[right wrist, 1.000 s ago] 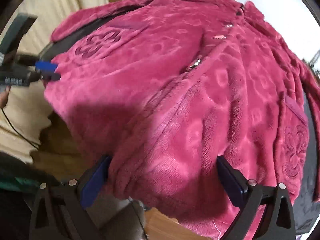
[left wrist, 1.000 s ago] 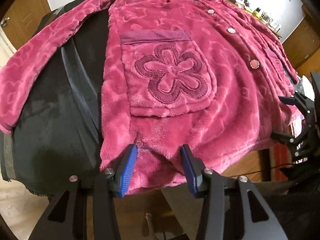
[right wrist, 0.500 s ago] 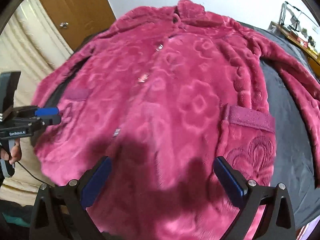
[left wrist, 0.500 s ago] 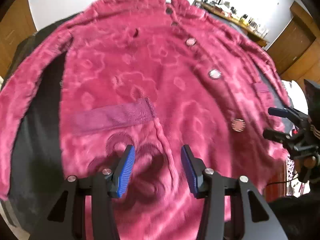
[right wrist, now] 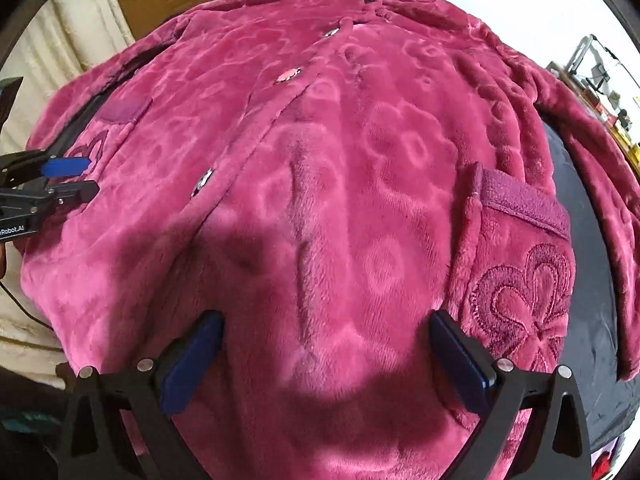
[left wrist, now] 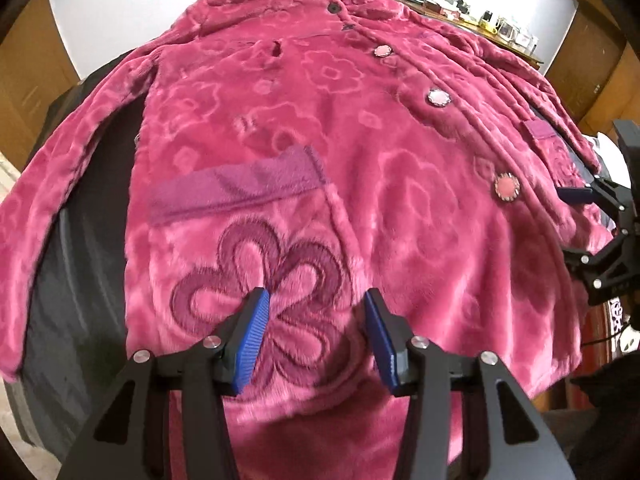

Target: Fold clothes

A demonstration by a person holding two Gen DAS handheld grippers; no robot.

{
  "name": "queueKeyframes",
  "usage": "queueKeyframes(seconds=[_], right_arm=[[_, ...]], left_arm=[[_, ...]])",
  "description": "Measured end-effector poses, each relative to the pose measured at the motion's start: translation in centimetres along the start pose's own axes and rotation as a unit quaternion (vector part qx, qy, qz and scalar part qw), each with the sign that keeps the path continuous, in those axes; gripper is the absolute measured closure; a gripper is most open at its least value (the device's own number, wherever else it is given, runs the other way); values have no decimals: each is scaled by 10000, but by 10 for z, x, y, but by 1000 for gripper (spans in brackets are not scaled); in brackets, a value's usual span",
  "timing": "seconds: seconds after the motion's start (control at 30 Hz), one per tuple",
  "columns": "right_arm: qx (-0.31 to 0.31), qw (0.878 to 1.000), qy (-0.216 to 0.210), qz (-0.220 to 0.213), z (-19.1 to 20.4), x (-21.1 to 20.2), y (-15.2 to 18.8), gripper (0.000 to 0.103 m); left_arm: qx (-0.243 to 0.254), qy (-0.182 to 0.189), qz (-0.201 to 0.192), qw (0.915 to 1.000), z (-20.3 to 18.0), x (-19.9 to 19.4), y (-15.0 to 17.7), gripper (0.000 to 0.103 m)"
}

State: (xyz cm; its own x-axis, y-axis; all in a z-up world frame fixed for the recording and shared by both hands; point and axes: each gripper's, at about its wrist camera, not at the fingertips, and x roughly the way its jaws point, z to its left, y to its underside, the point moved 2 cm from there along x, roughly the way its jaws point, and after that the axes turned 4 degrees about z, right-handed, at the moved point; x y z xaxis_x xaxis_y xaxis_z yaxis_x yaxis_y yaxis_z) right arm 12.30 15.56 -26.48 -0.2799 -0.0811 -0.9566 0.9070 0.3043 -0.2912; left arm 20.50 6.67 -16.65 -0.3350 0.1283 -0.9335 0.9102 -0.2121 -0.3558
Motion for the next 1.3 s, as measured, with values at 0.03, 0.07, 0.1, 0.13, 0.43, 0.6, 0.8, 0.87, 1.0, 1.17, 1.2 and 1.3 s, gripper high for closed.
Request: queueKeyframes(seconds=[0.03, 0.07, 0.1, 0.13, 0.43, 0.6, 0.8, 0.87, 1.0, 1.17, 1.2, 1.3], right_arm=[[-27, 10000, -14, -13, 1, -2, 6, 0], [-37, 10000, -22, -24, 1, -4, 10, 0], [-40, 10000, -27, -41, 0, -8, 18, 0], [-42, 10000, -32, -61, -1, -12, 27, 0], [-201, 9996, -118, -149, -6, -33, 74, 0], [182, 9991, -352, -139, -19, -51, 68, 0], [284, 9991, -249, -192, -27, -50, 67, 0], [100, 9998, -106, -162, -19, -45, 68, 0], [-13, 10000, -73, -63, -15, -44, 70, 0], [391, 9962, -746, 202, -29, -49, 58, 0], [370, 9959, -789, 242, -29, -50, 58, 0], [376, 9943, -941, 328, -34, -54, 58, 0]], left_arm=[[4, -17, -36, 10000, 1, -1, 6, 51], [-2, -31, -75, 10000, 2, -3, 12, 51], [-25, -39, -109, 9999, 3, -7, 19, 51], [-47, -48, -127, 9999, 4, -10, 25, 51], [-137, -131, -148, 9997, 4, -11, 22, 46], [-443, -43, 66, 9990, 5, -18, -3, 45], [-724, 51, -145, 9973, 2, -24, -31, 44], [-635, 156, -204, 9977, -3, -25, -42, 44], [-575, 576, -345, 9961, -15, -26, -72, 44], [-399, 1264, -453, 9901, -51, -22, -119, 43], [-365, 1350, -446, 9892, -58, -20, -125, 43], [-270, 1361, -284, 9899, -76, -10, -123, 41]])
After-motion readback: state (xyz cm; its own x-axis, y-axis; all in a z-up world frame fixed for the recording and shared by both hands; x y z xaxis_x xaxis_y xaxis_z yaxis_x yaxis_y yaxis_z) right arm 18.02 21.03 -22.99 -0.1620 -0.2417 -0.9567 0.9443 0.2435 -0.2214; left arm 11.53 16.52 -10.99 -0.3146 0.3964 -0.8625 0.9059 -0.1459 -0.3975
